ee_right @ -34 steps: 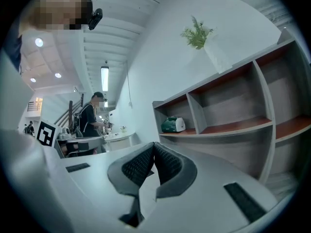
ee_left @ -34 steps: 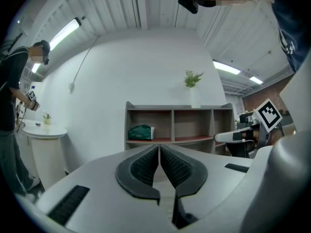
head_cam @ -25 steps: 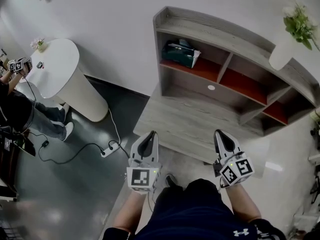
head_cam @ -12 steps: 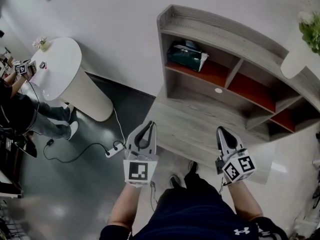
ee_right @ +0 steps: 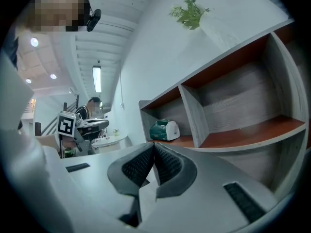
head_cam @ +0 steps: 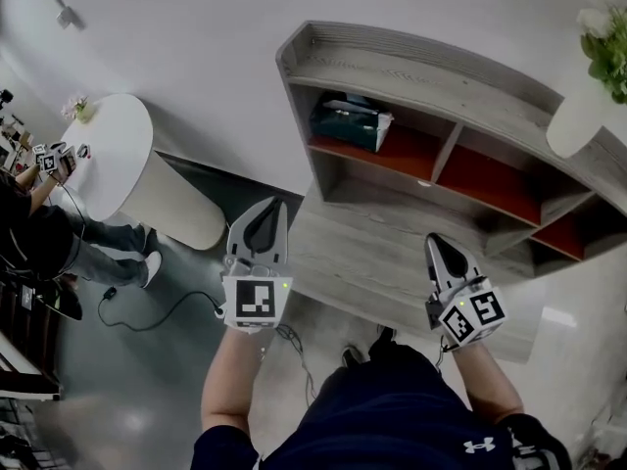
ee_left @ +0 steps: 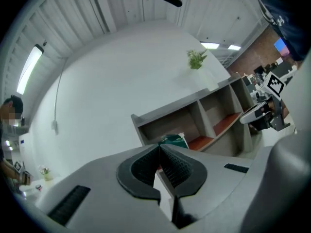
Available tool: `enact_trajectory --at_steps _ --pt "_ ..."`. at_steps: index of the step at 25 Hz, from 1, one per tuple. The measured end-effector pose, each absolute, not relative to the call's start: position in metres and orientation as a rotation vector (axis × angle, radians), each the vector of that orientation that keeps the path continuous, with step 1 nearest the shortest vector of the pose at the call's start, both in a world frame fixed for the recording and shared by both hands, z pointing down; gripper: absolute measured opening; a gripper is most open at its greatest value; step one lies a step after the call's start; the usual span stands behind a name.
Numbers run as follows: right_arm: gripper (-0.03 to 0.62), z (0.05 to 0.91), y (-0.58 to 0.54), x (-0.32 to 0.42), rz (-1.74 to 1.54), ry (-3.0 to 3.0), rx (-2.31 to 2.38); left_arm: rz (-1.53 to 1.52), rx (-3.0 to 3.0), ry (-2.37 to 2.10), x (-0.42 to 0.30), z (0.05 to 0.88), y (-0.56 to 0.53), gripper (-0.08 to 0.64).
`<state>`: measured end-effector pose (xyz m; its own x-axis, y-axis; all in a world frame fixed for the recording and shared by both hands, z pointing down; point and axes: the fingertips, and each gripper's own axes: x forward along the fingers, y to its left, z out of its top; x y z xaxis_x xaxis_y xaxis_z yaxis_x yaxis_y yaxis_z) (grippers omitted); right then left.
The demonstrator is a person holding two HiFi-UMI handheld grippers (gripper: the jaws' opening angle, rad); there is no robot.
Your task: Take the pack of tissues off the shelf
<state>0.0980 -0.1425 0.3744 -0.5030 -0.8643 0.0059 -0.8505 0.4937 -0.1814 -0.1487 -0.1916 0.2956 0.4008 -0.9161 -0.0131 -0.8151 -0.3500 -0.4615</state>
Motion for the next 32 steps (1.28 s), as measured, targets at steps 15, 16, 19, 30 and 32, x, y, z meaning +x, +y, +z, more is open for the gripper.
enact_trajectory --at_steps 15,16,19,30,32 --pt "0.012 0.391 -0.172 0.119 -0.338 2.606 -1.526 -0.606 -2.266 1.177 -0.083 0.287 -0.292 0.104" --pt "0.012 0.392 -0.173 0.12 -0.344 2.604 -1.528 -0.644 -2.262 1.163 -0.081 0.291 -0.298 0.122" --pt "0.012 0.396 -0.177 0.123 -0.36 2.6 -1.535 -0.779 -2.246 1.077 -0.07 0.307 -0.313 0.17" --pt "0.012 0.404 -0.18 0.131 -0.41 2.565 -1.528 -1.104 -2.19 0.818 -0.033 0.354 -0.369 0.261" --pt "0.012 0.406 -0.179 0.133 -0.422 2.559 -1.532 -1.144 -2.156 0.783 -0.027 0.357 -0.378 0.261"
